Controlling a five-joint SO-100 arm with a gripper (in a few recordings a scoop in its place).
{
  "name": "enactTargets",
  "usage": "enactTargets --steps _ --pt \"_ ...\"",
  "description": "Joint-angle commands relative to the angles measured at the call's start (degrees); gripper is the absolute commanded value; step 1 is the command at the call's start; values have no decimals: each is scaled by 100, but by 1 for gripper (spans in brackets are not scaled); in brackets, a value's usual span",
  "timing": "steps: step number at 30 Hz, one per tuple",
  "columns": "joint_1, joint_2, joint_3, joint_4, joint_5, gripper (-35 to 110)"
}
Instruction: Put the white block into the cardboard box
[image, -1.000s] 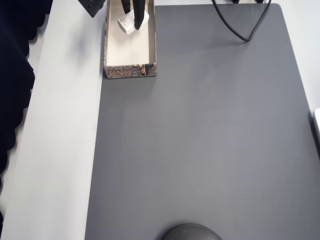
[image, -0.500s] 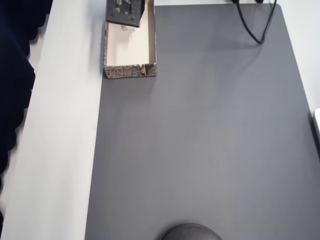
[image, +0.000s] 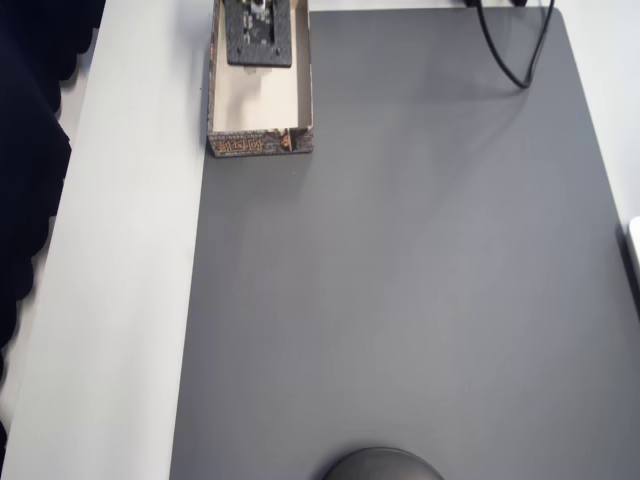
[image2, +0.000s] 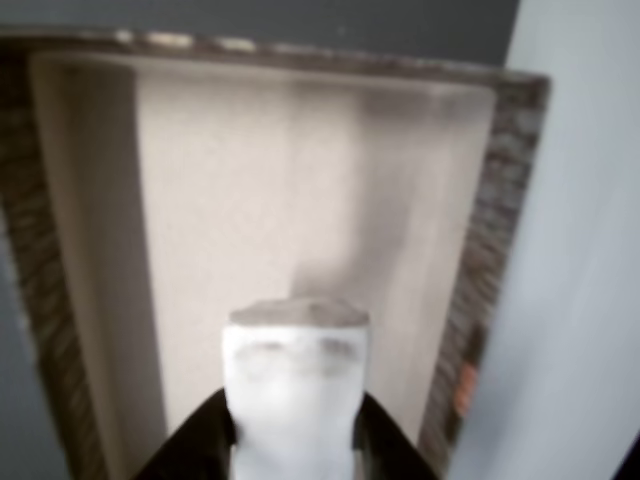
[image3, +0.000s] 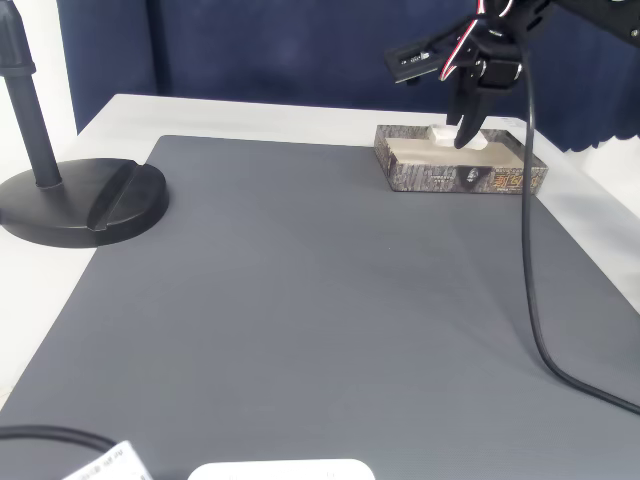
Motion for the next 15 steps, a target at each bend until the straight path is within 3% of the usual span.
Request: enactTargets --steps 1,15 --pt "-62 -79 -554 -88 272 -2" --pt "-105 -571 -914 -114 281 -2"
